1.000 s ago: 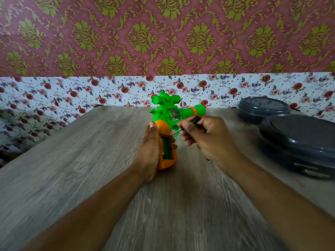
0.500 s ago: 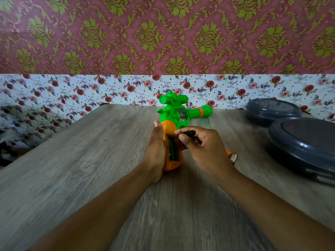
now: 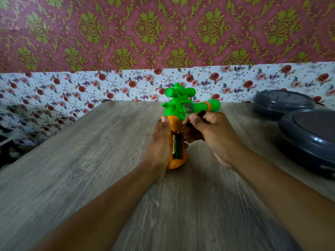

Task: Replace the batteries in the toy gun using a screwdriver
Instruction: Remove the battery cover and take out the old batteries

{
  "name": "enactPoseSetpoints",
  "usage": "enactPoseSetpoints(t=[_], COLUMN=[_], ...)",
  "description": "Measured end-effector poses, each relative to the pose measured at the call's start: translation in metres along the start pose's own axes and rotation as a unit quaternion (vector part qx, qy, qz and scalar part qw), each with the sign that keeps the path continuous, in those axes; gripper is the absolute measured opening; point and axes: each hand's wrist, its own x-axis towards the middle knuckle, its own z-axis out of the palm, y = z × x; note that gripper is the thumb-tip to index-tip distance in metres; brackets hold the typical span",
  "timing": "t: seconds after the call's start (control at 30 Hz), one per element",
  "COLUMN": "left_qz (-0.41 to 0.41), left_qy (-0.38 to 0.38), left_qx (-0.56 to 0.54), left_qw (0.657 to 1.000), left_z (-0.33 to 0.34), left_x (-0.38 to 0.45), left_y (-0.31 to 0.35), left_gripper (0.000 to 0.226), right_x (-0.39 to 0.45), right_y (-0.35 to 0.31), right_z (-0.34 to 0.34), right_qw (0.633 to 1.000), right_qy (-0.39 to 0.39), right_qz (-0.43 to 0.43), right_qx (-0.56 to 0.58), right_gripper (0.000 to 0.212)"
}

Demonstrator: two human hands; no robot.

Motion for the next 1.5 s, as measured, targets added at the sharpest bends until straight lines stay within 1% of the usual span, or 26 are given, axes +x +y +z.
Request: enactPoseSetpoints(t=[0.1,0.2,0.23,0.27,0.33,0.4,0.5,0.6,0.67,0.73,0.8,0.87,0.97,1.03,1.07,1.13,1.2,1.23,1.3,1.33,1.37,1.43,1.5], left_qz=[-0.007,-0.019,-0.022,-0.023,-0.02,-0.025,-0.036,-0.035,-0.035,-0.035,-0.027,-0.019,-0.034,-0.062,-0.075,-0.091,-0.099,-0.097,-0.097,-0.1,-0.098,-0.093,-0.092], left_qy=[0.012,0.042,0.046,0.048,0.056,0.06,0.057,0.053,0.049,0.05,0.048,0.046,0.04,0.034,0.034,0.035,0.037,0.037,0.033,0.029,0.029,0.024,0.022], left_qx=[0.0,-0.012,-0.016,-0.02,-0.023,-0.026,-0.033,-0.036,-0.037,-0.035,-0.034,-0.028,-0.027,-0.034,-0.038,-0.048,-0.053,-0.054,-0.062,-0.066,-0.067,-0.081,-0.089], left_qw=[1.0,0.999,0.999,0.998,0.998,0.998,0.997,0.997,0.997,0.998,0.998,0.998,0.998,0.997,0.996,0.994,0.993,0.993,0.993,0.992,0.993,0.992,0.992], left_z=[0.0,0.001,0.002,0.003,0.005,0.005,0.005,0.006,0.007,0.007,0.007,0.006,0.007,0.007,0.007,0.008,0.008,0.007,0.006,0.006,0.006,0.006,0.007], left_x=[0.0,-0.002,-0.003,-0.004,-0.004,-0.005,-0.006,-0.008,-0.009,-0.009,-0.009,-0.01,-0.013,-0.015,-0.015,-0.017,-0.018,-0.017,-0.018,-0.018,-0.017,-0.017,-0.016], left_y=[0.002,0.005,0.006,0.007,0.008,0.01,0.013,0.014,0.015,0.015,0.014,0.012,0.013,0.016,0.016,0.019,0.02,0.019,0.019,0.019,0.018,0.017,0.015], left_gripper=[0.068,0.029,0.021,0.018,0.021,0.025,0.023,0.023,0.021,0.022,0.022,0.027,0.043,0.059,0.059,0.041,0.041,0.041,0.041,0.041,0.042,0.043,0.043], right_x=[0.0,0.0,0.0,-0.001,-0.002,-0.002,0.001,-0.005,-0.013,-0.019,-0.021,-0.024,-0.028,-0.029,-0.029,-0.029,-0.026,-0.025,-0.021,-0.019,-0.017,-0.016,-0.017], right_y=[-0.002,-0.003,-0.004,-0.003,-0.002,-0.003,-0.007,-0.005,0.002,0.004,0.003,0.001,0.008,0.009,0.008,0.001,-0.011,-0.017,-0.026,-0.028,-0.027,-0.023,-0.02], right_z=[-0.003,-0.006,-0.006,-0.006,-0.003,-0.002,-0.006,-0.008,-0.006,-0.005,-0.004,0.001,0.009,0.01,0.008,0.002,-0.012,-0.02,-0.042,-0.055,-0.067,-0.088,-0.101], right_qw=[1.0,1.0,1.0,1.0,1.0,1.0,0.999,0.999,0.995,0.986,0.987,0.989,0.987,0.987,0.988,0.992,0.993,0.991,0.979,0.968,0.952,0.921,0.904], right_qy=[-0.008,-0.01,-0.011,-0.013,-0.011,0.007,0.038,0.016,0.001,-0.018,-0.032,-0.033,-0.003,0.013,0.017,0.036,0.071,0.093,0.13,0.144,0.153,0.153,0.134], right_qz=[0.001,0.003,0.003,0.001,-0.003,-0.007,-0.003,0.041,0.043,0.021,0.004,-0.004,-0.01,-0.01,-0.007,0.015,0.038,0.042,0.044,0.049,0.065,0.126,0.194], right_qx=[-0.006,-0.007,-0.008,-0.01,-0.015,-0.014,-0.013,-0.012,-0.092,-0.164,-0.16,-0.144,-0.159,-0.16,-0.152,-0.118,-0.085,-0.092,-0.151,-0.201,-0.256,-0.335,-0.357], right_gripper=[0.029,0.028,0.028,0.027,0.027,0.026,0.028,0.028,0.022,0.016,0.017,0.02,0.024,0.015,0.011,0.005,0.006,0.008,0.003,0.002,0.006,0.015,0.015])
